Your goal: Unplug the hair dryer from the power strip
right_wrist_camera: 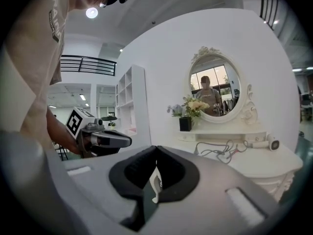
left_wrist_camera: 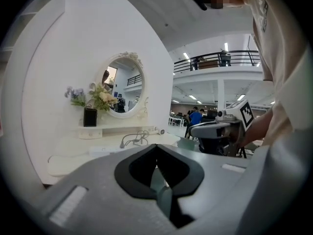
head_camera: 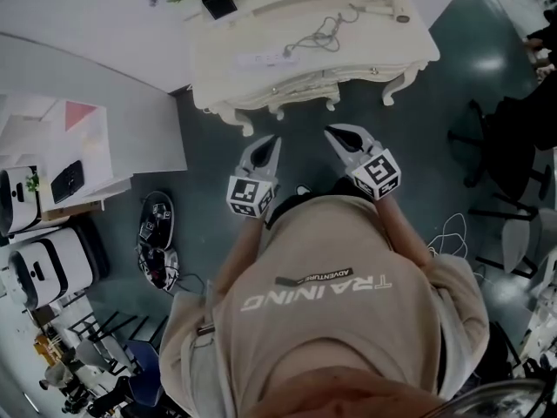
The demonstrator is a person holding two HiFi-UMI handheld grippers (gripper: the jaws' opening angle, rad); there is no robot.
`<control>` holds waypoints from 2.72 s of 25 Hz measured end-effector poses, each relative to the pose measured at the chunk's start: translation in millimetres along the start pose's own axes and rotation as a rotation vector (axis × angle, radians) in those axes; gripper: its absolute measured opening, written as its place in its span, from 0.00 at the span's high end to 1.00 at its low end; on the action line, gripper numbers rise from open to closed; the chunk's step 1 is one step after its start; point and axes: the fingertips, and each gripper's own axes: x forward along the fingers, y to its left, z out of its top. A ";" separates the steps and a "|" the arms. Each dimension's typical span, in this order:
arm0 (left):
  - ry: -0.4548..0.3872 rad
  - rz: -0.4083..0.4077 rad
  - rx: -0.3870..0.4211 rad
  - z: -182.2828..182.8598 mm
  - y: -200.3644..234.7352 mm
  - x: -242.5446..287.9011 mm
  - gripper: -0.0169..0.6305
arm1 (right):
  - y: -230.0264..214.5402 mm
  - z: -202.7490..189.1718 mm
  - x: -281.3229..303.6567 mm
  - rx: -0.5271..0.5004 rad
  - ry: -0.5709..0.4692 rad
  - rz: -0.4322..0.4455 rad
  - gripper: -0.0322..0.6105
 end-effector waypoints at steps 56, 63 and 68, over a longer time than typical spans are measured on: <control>0.217 -0.130 0.024 16.5 156.7 272.0 0.96 | -217.6 -37.2 167.1 0.148 0.248 0.107 0.94; 0.249 -0.304 0.106 0.6 192.9 278.5 0.96 | -227.3 -62.5 225.8 0.162 0.377 0.004 0.94; 0.269 -0.430 0.121 -12.0 211.2 289.7 0.96 | -229.1 -74.9 260.9 0.140 0.430 -0.070 0.94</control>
